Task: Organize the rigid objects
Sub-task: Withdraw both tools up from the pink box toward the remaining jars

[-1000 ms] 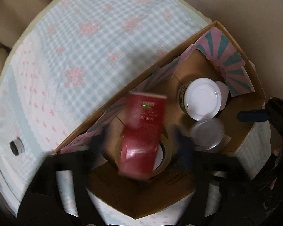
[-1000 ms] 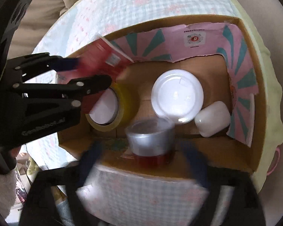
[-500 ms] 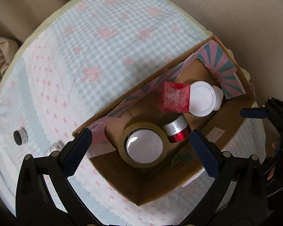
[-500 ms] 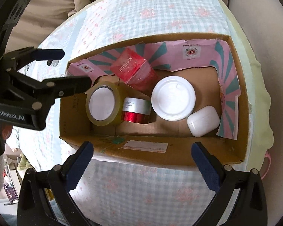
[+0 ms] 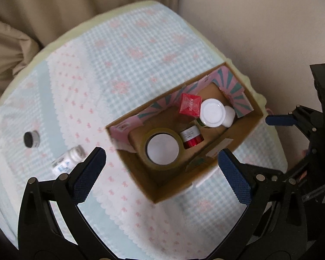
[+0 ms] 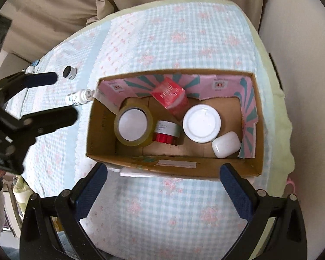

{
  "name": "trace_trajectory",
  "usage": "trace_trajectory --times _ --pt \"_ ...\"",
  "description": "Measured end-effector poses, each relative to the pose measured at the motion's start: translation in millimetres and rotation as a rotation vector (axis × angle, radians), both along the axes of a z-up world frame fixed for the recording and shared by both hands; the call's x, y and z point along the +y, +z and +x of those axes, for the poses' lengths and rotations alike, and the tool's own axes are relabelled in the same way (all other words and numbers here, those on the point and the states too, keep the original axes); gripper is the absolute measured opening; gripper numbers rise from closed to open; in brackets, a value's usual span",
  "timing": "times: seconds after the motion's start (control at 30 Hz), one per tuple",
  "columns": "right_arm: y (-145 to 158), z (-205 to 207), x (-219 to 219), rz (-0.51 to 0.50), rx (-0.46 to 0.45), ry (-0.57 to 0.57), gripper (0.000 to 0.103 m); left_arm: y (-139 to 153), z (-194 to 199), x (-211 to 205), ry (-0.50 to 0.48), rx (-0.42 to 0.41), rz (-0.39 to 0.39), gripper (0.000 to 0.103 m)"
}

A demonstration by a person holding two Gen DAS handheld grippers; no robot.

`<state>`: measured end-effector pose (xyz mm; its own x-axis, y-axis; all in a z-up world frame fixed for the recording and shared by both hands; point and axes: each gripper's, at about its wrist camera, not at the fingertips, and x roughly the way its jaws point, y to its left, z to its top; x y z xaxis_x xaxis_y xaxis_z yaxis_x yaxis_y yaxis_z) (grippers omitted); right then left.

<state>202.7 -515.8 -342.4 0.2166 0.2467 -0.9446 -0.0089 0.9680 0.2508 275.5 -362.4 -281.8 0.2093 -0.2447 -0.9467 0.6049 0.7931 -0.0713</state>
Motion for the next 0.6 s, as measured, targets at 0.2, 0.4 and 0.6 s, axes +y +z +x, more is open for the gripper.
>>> trace_trajectory --times 0.2,0.4,0.6 --pt "42.3 -7.1 38.9 -0.059 -0.024 0.045 0.103 42.0 -14.3 51.4 0.036 -0.056 -0.057 0.103" --pt "74.8 -16.6 97.9 -0.122 -0.026 0.062 0.103 72.3 -19.9 130.6 0.083 -0.055 -0.11 0.103" --pt "93.8 -16.9 174.3 -0.146 -0.018 0.031 0.103 89.3 -11.7 221.6 0.103 -0.089 -0.103 0.103"
